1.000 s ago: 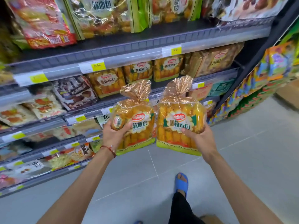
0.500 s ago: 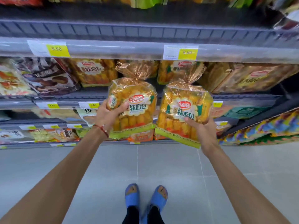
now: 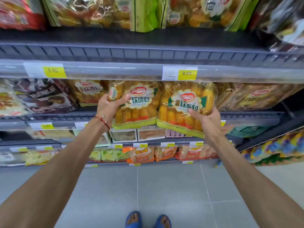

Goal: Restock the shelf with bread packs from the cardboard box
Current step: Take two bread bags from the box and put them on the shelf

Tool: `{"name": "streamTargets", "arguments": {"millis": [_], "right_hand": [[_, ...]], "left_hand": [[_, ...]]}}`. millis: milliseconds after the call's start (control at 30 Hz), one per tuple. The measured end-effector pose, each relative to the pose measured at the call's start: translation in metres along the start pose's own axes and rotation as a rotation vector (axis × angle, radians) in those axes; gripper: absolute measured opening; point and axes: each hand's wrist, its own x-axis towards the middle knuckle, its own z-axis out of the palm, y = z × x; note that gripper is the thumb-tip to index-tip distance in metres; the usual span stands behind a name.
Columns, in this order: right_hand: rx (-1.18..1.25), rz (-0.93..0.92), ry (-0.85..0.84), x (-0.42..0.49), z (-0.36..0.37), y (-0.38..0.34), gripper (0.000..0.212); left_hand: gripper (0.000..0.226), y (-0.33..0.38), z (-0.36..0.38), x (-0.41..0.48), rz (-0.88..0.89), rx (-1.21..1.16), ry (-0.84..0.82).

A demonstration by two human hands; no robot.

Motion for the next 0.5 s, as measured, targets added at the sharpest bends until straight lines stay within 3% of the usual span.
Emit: {"name": "streamTargets", "arguments": {"millis": [133, 267, 400, 500], "right_hand": [[0.02, -0.054, -0.027, 0.023, 0.001, 0.007, 0.059], [-0.008, -0.062, -0.016, 0.046, 0.001, 0.007, 0.049], [-0.018, -0.072, 0.021, 0.061, 0.002, 0.004, 0.038], [-0.023, -0.099, 0.012, 0.065, 0.001, 0.002, 0.03]], "left_hand": [[0.119, -0.009, -0.009, 0.027, -0.02, 0.009, 0.03], [0.084, -0.008, -0.006, 0.047, -0.032, -0.018, 0.039], [0.105, -0.009, -0.008, 0.064, 0.041, -0.059, 0.026], [0.095, -0.005, -0.003, 0.068, 0.17, -0.138, -0.032]]}}
